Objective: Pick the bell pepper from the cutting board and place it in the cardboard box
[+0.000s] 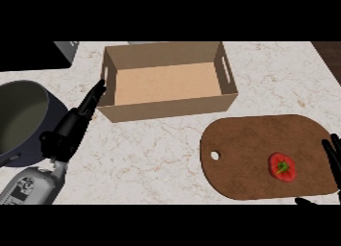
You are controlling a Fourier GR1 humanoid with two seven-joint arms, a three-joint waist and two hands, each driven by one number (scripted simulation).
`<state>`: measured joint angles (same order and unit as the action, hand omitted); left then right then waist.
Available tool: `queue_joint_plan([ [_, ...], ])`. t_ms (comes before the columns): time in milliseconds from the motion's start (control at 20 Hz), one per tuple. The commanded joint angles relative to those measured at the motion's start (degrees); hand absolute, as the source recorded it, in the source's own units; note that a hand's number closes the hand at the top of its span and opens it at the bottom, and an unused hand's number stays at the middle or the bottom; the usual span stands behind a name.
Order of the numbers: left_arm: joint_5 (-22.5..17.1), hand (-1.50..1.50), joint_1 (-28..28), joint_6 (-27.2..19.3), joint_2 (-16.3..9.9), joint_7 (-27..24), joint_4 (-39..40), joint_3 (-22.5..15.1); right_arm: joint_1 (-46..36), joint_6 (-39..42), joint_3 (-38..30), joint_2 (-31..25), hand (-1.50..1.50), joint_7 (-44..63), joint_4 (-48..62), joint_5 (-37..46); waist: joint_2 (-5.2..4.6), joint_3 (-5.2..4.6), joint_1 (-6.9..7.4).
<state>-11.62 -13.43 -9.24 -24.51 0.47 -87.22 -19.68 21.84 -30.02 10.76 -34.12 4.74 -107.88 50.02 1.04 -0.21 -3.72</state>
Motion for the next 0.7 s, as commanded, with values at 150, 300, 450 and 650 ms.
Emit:
queue_joint_plan([
  [150,0.6,0.00,0.5,1.3,0.9,1.6,-0.5,-1.6,15.3,13.8,7.4,0.4,-1.50,15.8,-22.0,14.2,-0.71,-0.15,1.10],
  [300,0.7,0.00,0.3,2.3,1.1,-0.5,1.4,-0.8,17.2,22.5,10.9,1.3,-1.50,22.8,-30.2,15.5,-1.06,-0.08,2.14],
  [450,1.7,0.00,-0.5,2.5,1.7,2.3,-1.1,-1.9,15.0,32.0,14.2,2.6,-1.50,29.7,-36.6,16.7,-1.10,0.03,3.30],
  [650,2.4,0.00,1.1,3.8,2.6,2.2,-1.8,-0.7,4.2,33.3,18.3,10.3,-1.50,33.6,-28.0,18.6,-1.05,0.17,3.95],
])
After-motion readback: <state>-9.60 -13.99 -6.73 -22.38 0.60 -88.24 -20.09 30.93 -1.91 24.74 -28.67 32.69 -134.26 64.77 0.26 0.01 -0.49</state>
